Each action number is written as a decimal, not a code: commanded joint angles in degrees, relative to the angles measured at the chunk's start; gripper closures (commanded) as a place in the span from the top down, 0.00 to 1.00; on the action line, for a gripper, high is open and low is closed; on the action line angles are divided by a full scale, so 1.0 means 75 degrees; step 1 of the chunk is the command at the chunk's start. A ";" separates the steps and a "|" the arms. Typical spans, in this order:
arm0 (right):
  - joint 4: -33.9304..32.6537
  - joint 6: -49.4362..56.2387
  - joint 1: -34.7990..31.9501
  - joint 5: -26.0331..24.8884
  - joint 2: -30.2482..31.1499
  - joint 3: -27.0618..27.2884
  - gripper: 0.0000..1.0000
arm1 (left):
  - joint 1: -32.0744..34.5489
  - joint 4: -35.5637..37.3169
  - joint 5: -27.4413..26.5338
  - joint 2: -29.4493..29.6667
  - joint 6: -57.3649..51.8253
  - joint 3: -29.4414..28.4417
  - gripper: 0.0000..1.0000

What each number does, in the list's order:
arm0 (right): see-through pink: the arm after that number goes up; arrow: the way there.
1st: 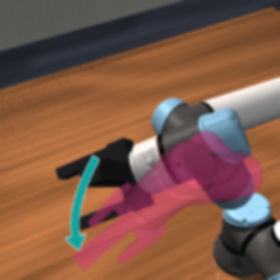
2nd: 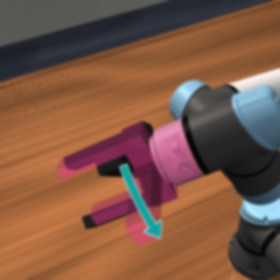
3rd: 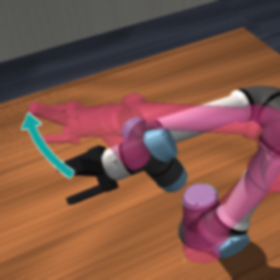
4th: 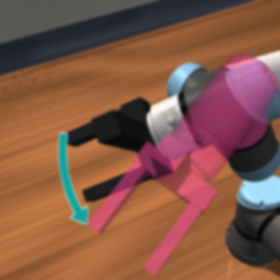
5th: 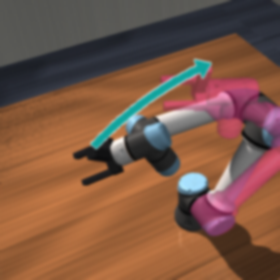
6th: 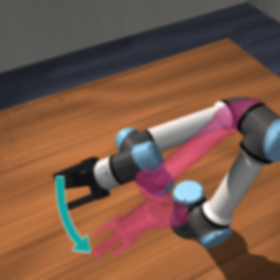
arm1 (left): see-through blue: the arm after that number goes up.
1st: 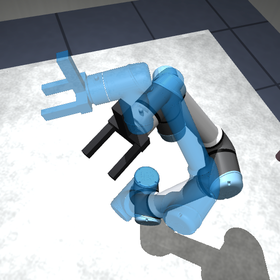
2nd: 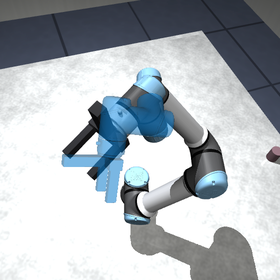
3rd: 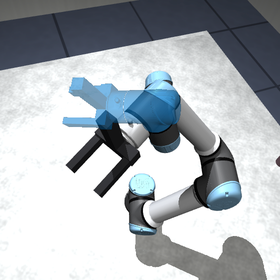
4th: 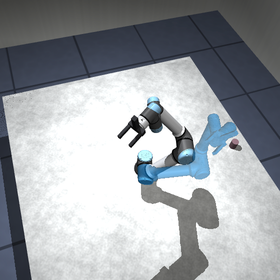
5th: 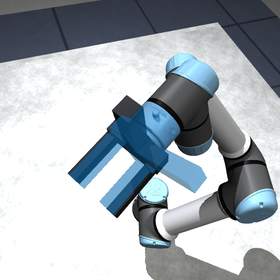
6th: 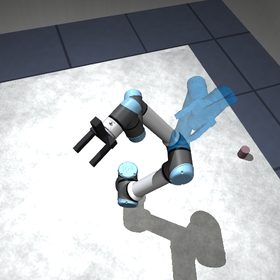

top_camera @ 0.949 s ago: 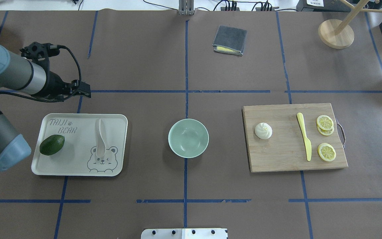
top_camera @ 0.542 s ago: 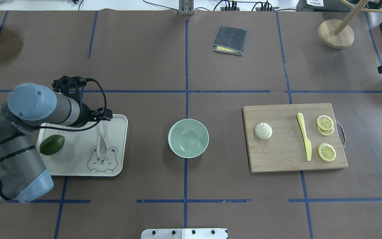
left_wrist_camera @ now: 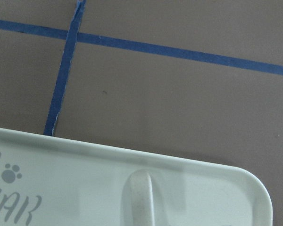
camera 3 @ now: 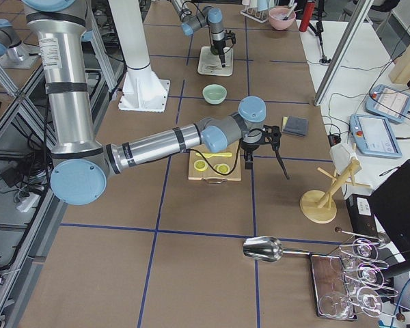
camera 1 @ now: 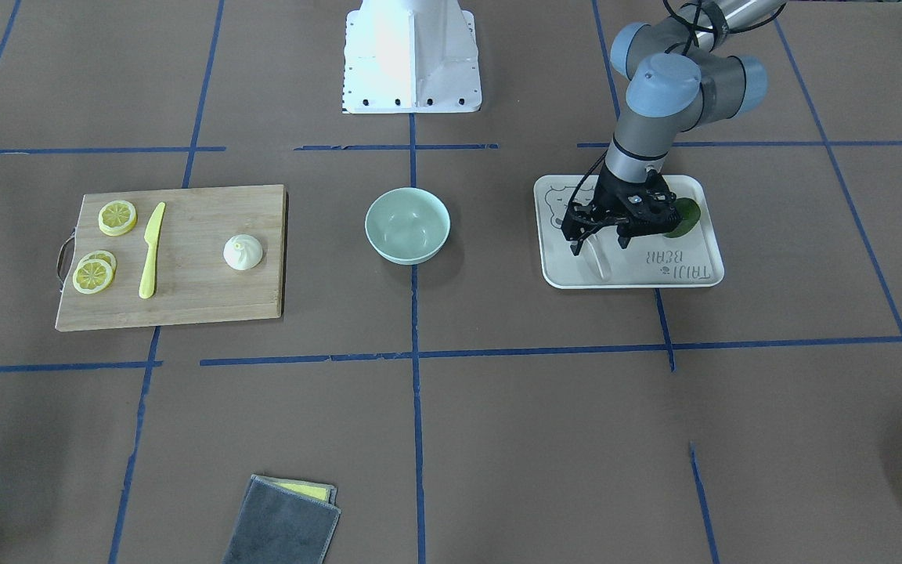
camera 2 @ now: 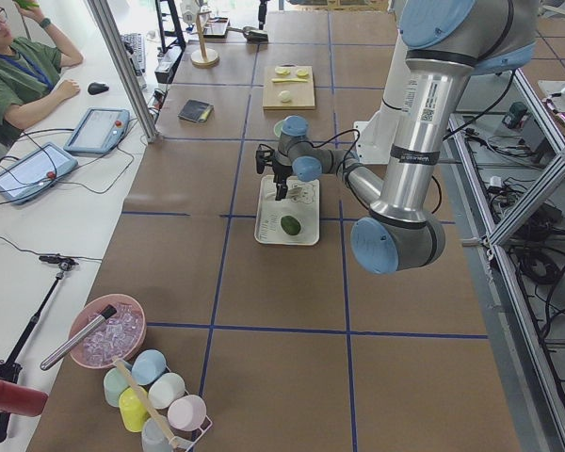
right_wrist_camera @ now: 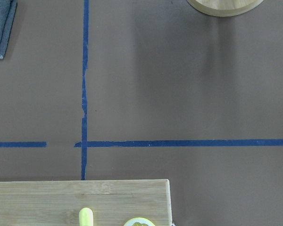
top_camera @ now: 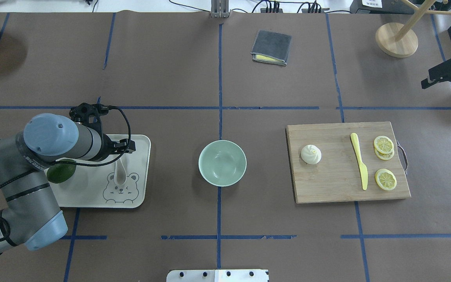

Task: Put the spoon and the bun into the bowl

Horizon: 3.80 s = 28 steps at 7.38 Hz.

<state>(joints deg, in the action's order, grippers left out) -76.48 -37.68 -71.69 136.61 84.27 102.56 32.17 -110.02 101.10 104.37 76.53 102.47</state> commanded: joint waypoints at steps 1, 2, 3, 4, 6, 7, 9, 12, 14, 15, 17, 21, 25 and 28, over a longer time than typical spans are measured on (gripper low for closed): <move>0.0002 -0.0564 0.0440 -0.0318 -0.0044 0.0282 1.00 | -0.0140 0.0405 -0.0015 0.0052 0.0014 0.0001 0.73; 0.0002 -0.0694 0.0592 -0.0448 -0.0044 0.0399 1.00 | -0.0141 0.0420 -0.0015 0.0041 0.0014 0.0001 0.67; 0.0002 -0.0799 0.0652 -0.0461 -0.0044 0.0435 1.00 | -0.0141 0.0420 -0.0015 0.0053 0.0014 0.0001 0.62; 0.0002 -0.0824 0.0676 -0.0461 -0.0044 0.0447 1.00 | -0.0141 0.0420 -0.0015 0.0053 0.0014 0.0001 0.54; 0.0002 -0.0824 0.0699 -0.0472 -0.0056 0.0447 1.00 | -0.0141 0.0420 -0.0015 0.0065 0.0014 0.0001 0.38; 0.0002 -0.0824 0.0711 -0.0530 -0.0056 0.0447 1.00 | -0.0141 0.0420 -0.0003 0.0065 0.0014 0.0001 0.27; 0.0002 -0.0836 0.0769 -0.0543 -0.0056 0.0447 1.00 | -0.0141 0.0431 -0.0003 0.0053 0.0014 0.0071 0.00; 0.0060 -0.1314 0.1178 -0.0753 -0.0056 0.0563 1.00 | 0.0069 0.0826 -0.0003 -0.0076 0.0002 0.0643 0.00; 0.0118 -0.1759 0.1564 -0.0974 -0.0218 0.0622 1.00 | 0.0303 0.1368 0.0067 0.0262 -0.0009 0.1090 0.00; 0.0119 -0.2284 0.1984 -0.1394 -0.0440 0.0623 1.00 | 0.0362 0.1381 0.0102 0.0554 0.0037 0.1091 0.00; 0.0130 -0.3397 0.2991 -0.2261 -0.0874 0.0657 1.00 | 0.0328 0.1381 0.0418 0.1361 0.1392 0.0928 0.00; 0.0119 -0.4339 0.4773 -0.4066 -0.1005 0.0717 1.00 | 0.0106 0.0822 0.0419 0.2619 0.3338 0.0061 0.00; 0.0084 -0.4492 0.5492 -0.4609 -0.1005 0.0471 1.00 | -0.0024 0.0362 0.0395 0.2946 0.3832 -0.0419 0.00; 0.0037 -0.4480 0.5527 -0.4597 -0.1017 0.0435 0.70 | -0.0082 0.0080 0.0360 0.3006 0.3846 -0.0725 0.00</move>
<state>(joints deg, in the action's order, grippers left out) -76.09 -71.30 -30.31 102.13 76.68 105.84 31.85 -108.94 103.91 126.79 105.27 97.68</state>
